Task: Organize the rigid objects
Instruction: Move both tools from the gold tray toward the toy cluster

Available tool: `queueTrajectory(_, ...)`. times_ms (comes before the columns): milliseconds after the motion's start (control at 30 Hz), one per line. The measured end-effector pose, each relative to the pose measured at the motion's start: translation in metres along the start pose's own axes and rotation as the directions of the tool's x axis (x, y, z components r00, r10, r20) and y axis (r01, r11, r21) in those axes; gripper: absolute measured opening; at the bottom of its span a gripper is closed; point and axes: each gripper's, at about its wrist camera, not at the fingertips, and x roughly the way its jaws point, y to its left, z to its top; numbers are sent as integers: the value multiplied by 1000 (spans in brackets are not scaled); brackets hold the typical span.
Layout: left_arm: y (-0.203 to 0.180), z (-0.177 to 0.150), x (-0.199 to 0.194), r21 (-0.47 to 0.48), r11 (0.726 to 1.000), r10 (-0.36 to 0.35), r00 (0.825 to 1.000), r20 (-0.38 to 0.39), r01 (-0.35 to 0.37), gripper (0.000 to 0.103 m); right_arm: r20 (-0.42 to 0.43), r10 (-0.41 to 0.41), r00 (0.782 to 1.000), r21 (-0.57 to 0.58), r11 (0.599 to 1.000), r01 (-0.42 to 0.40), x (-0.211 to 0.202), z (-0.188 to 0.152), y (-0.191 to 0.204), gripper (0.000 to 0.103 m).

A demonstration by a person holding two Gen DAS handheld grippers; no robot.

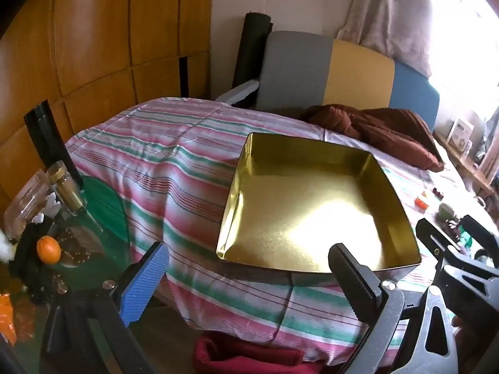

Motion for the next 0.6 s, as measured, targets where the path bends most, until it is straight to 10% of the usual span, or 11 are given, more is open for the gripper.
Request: queueTrajectory(600, -22, 2, 26, 93, 995, -38, 997, -73, 45, 103, -34, 18, 999, 153, 988, -13, 29, 7, -79, 102)
